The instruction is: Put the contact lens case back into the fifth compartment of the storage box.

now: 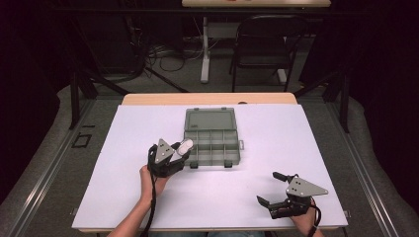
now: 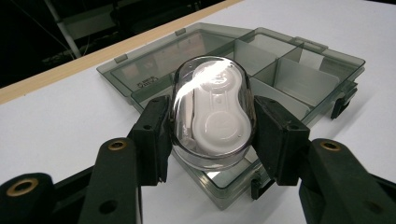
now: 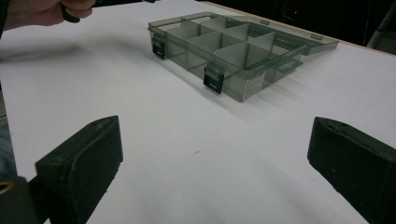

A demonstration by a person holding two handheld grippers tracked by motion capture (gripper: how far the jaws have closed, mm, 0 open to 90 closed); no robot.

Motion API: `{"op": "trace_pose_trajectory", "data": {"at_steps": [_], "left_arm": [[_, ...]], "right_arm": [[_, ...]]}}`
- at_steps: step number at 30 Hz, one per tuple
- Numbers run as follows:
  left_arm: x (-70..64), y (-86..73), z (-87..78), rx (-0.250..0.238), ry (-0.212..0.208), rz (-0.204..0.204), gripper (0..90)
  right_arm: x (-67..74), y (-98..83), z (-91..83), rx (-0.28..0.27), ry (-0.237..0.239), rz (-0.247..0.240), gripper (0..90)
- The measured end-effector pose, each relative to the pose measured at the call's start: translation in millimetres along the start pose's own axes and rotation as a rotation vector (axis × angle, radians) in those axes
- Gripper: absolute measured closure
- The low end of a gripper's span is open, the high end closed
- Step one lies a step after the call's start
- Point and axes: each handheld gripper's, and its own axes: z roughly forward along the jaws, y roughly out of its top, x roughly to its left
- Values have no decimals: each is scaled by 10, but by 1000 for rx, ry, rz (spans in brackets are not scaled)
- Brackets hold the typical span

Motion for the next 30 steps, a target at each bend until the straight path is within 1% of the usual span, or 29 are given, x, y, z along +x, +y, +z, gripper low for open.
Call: {"op": "trace_pose_trajectory", "data": {"at_steps": [3,7,11,12,15,17,21,24,26,30], "left_arm": [[-4,-3,25,14,9,2,493],[1,-10,40,29,20,2,493],[1,-20,57,35,18,1,493],[2,-19,61,40,24,9,493],[15,-18,68,41,21,10,492],[21,-23,80,50,26,10,493],[10,-22,97,60,30,17,493],[1,-17,126,74,31,19,493],[-9,-11,150,87,34,29,493],[-27,-7,181,102,43,36,493]], "right_arm": [[2,-7,19,8,5,6,30],[20,-8,23,9,14,0,30],[25,0,19,1,15,-4,30],[20,-1,27,8,17,-1,30],[17,-8,43,6,23,3,30],[22,-13,49,16,27,3,31],[31,-6,43,12,27,-1,30],[31,-2,50,9,24,-3,31],[25,-8,52,19,27,3,32],[22,-9,41,14,27,0,32]]}}
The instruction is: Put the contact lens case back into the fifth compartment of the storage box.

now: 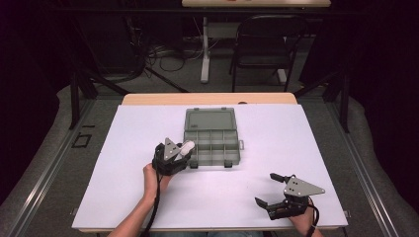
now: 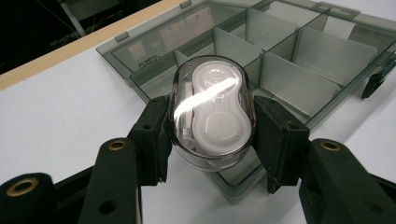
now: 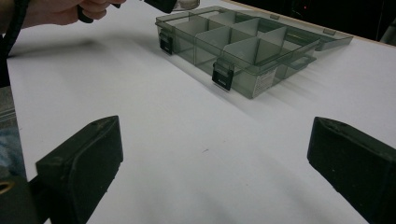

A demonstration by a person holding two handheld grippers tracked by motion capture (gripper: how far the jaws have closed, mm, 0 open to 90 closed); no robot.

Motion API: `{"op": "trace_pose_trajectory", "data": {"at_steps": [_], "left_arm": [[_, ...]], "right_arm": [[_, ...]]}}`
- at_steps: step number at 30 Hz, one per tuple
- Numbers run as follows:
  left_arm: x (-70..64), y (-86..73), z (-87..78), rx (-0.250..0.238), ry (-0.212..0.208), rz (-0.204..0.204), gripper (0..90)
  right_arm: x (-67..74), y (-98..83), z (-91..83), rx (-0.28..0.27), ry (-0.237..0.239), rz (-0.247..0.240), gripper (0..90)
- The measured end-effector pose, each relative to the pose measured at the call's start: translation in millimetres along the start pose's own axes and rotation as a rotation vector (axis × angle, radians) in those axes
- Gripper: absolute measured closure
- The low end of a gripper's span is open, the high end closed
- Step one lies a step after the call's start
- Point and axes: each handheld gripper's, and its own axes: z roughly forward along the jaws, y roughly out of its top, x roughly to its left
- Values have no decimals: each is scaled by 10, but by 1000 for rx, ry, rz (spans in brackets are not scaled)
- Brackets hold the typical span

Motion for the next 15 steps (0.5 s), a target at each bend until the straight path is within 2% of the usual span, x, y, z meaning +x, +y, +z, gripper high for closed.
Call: {"op": "trace_pose_trajectory", "data": {"at_steps": [15], "left_arm": [[-4,-9,61,43,11,4,493]], "right_arm": [[10,9,-3,-2,2,-4,33]]}}
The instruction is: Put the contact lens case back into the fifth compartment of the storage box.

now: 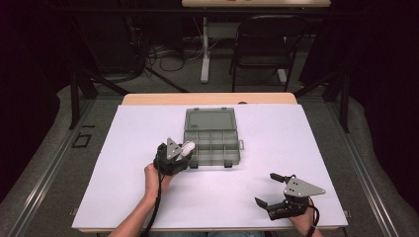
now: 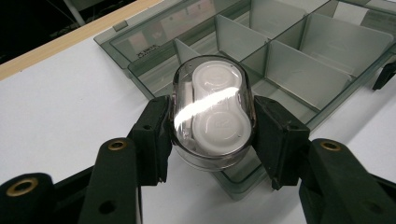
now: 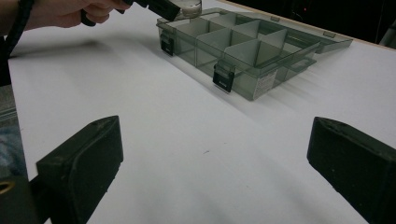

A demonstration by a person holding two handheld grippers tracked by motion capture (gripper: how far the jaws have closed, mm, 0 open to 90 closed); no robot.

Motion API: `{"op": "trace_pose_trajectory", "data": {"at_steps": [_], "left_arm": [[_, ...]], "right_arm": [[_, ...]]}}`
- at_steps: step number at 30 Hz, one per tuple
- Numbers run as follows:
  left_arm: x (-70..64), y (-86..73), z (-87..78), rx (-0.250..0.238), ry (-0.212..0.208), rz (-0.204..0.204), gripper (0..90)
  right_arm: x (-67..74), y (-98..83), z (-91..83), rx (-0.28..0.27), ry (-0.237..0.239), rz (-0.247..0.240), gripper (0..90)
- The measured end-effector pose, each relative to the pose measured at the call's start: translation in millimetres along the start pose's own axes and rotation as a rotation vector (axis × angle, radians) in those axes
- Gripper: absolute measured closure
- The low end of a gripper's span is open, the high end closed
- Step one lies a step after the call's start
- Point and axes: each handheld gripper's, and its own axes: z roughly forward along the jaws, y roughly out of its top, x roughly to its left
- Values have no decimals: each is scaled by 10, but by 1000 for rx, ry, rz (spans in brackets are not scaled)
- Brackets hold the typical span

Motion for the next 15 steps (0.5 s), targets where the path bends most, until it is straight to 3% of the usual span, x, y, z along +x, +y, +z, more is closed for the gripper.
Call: {"op": "trace_pose_trajectory", "data": {"at_steps": [6,15], "left_arm": [[-14,1,27,29,12,21,493],[-20,0,42,22,-4,16,492]], "right_arm": [[-2,-5,-6,3,2,0,35],[-7,-13,3,4,8,4,36]]}}
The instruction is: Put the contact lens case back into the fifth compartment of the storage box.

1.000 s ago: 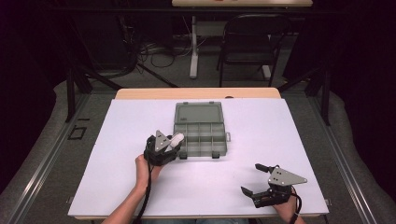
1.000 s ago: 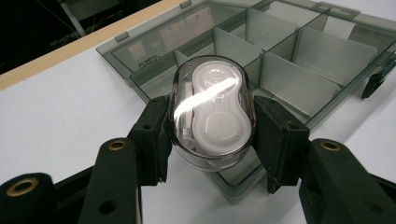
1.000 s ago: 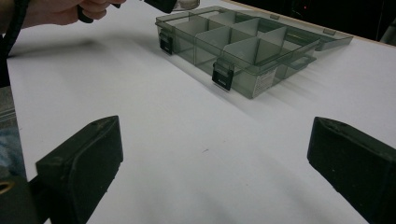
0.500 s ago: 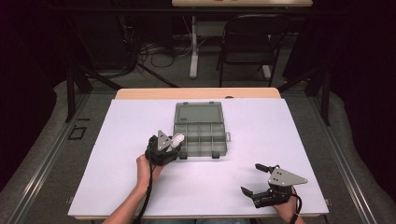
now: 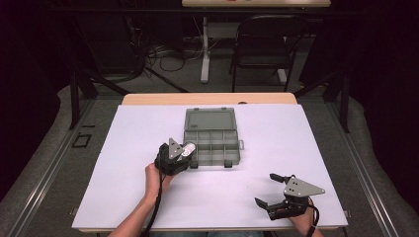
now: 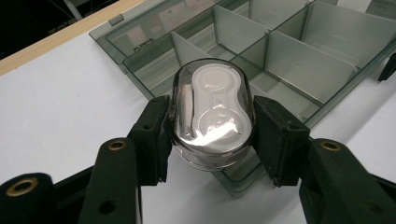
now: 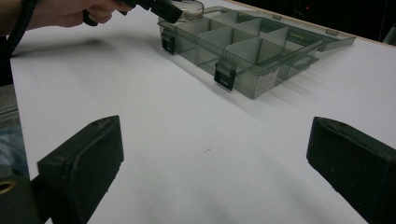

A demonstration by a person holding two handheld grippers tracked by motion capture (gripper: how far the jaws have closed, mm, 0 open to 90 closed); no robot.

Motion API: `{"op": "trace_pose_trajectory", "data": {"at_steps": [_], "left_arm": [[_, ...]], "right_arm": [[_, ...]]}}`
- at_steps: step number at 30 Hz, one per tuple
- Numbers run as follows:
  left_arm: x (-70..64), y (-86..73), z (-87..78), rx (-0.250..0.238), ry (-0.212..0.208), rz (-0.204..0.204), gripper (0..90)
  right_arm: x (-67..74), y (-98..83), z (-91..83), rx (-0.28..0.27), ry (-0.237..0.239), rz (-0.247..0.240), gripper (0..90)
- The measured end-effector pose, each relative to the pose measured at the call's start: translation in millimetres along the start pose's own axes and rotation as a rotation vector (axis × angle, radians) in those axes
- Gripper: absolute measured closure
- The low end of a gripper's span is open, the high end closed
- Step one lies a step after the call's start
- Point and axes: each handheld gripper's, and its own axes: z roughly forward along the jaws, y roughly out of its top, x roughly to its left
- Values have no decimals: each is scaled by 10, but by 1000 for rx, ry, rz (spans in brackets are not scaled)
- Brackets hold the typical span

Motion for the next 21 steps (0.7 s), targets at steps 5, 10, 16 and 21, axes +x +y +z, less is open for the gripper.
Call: {"op": "trace_pose_trajectory", "data": {"at_steps": [5,10,16,21], "left_arm": [[-21,17,21,1,3,10,492],[-20,23,15,8,11,6,492],[-34,27,8,7,11,2,484],[-33,35,-13,-5,22,-7,360]], "right_arm": [[8,9,-2,-5,2,-4,37],[4,3,14,4,7,0,37],[4,2,0,1,6,-2,37],[-2,1,0,1,9,1,36]]}}
